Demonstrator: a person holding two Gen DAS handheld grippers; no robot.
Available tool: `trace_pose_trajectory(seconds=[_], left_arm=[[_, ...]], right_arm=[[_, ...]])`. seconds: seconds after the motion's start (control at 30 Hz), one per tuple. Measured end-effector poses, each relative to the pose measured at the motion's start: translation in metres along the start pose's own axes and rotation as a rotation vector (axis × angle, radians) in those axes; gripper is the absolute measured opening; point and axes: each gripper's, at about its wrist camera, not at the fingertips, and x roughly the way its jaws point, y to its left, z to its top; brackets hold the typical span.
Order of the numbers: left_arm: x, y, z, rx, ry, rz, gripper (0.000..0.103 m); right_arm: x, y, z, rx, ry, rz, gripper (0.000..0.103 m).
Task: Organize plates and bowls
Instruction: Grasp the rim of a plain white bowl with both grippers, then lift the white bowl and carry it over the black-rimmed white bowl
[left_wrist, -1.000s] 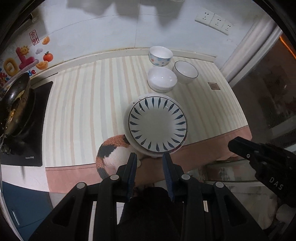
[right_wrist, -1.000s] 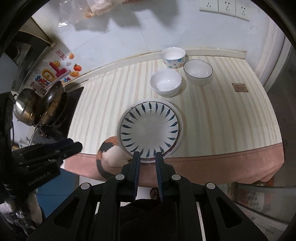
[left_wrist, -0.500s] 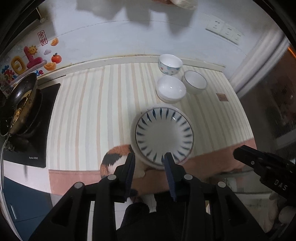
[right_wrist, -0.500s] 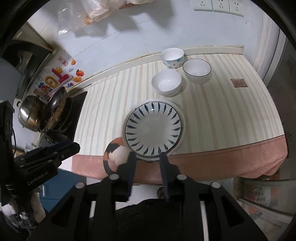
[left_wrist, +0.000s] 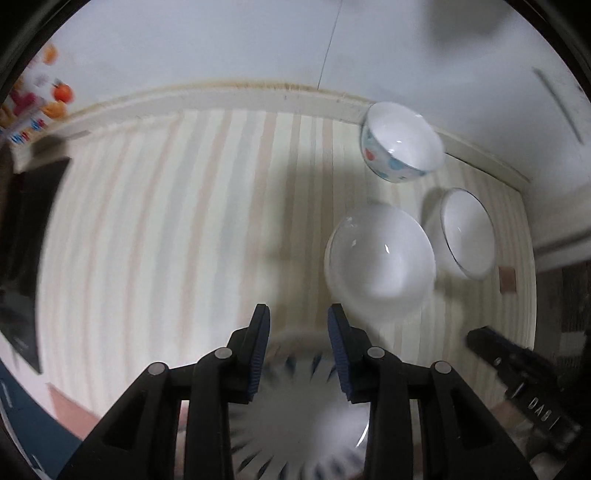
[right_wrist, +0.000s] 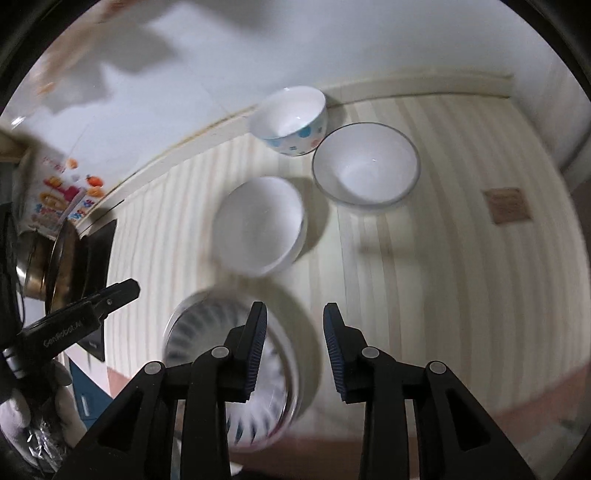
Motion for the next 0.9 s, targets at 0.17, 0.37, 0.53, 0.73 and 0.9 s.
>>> trace_pose_trajectory(seconds=[0.17,0.37,0.53,0.73,0.9], left_arm=[[0.053,-0.008,0.029,-0.025,0.085,-0.014,0.030],[0.085,-0.014,0.040,-0.016,0.143,-0.036,0.030],[0.082,-0.020,0.039,-0.011,0.121,-0.048,0.018],[0.058,-0.029,0.029,0.015,0.090,-0.045,0.018],[0.022,-0.042,0.012,-0.004,-0.010,-0.020,0.018]], right_arm=[[0.062,-0.018,0.048,-0.006,0.102,0.038,0.035],[0.101,-0.018,0.069,-0.027,0.153,0.040,0.035],[0.116,-0.012,0.076,-0.052,0.155,0.048,0.018],[0.107,-0.001,0.075,-0.082,0.131,0.021,0.016],[0.074,0.006,0.067,-0.089,0.098,0.039,0.016]])
